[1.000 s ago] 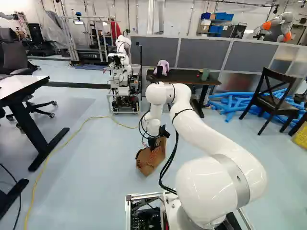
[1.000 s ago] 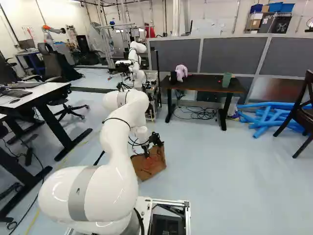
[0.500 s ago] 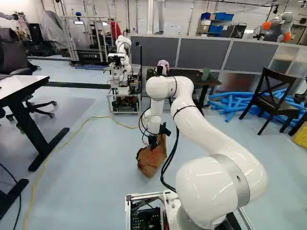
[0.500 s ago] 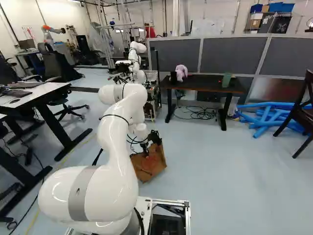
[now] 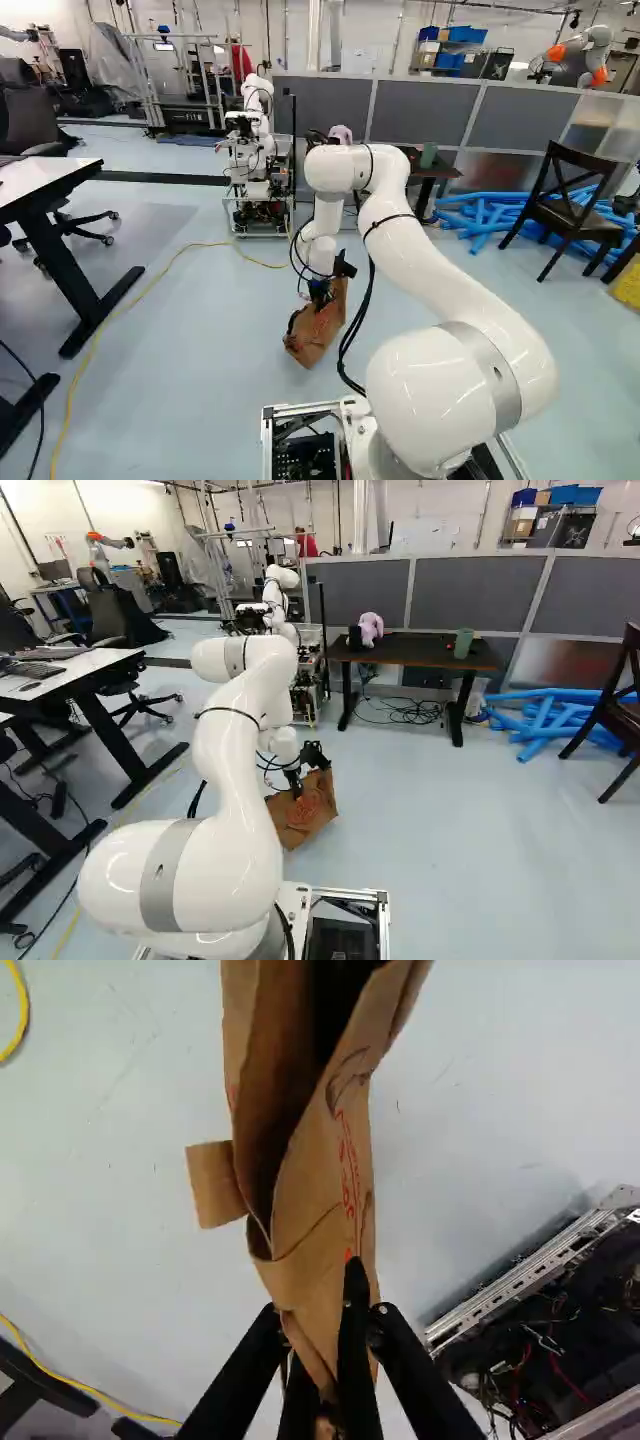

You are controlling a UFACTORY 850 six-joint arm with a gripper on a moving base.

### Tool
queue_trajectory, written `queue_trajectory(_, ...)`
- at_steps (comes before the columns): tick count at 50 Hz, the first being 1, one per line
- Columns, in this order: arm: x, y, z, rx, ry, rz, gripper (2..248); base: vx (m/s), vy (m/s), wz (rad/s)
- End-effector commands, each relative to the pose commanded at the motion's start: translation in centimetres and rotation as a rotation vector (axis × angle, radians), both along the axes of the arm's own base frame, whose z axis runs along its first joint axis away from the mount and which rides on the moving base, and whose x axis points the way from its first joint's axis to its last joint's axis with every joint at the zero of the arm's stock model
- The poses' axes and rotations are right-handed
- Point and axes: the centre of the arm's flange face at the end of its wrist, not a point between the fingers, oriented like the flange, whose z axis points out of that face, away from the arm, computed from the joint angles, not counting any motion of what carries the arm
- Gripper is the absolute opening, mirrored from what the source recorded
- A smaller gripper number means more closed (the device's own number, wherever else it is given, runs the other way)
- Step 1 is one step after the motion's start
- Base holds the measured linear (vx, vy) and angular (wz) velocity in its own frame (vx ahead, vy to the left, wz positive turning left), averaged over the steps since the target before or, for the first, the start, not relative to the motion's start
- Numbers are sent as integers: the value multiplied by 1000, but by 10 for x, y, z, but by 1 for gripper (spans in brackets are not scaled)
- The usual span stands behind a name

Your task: Pick up the bag on the ground and place it on the table

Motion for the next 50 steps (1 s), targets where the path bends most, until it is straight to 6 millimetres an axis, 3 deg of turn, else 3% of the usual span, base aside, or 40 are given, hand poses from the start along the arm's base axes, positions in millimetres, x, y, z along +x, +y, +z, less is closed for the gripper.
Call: queue_trajectory(50,-39,6,76,-7,9,206,21,0,0,0)
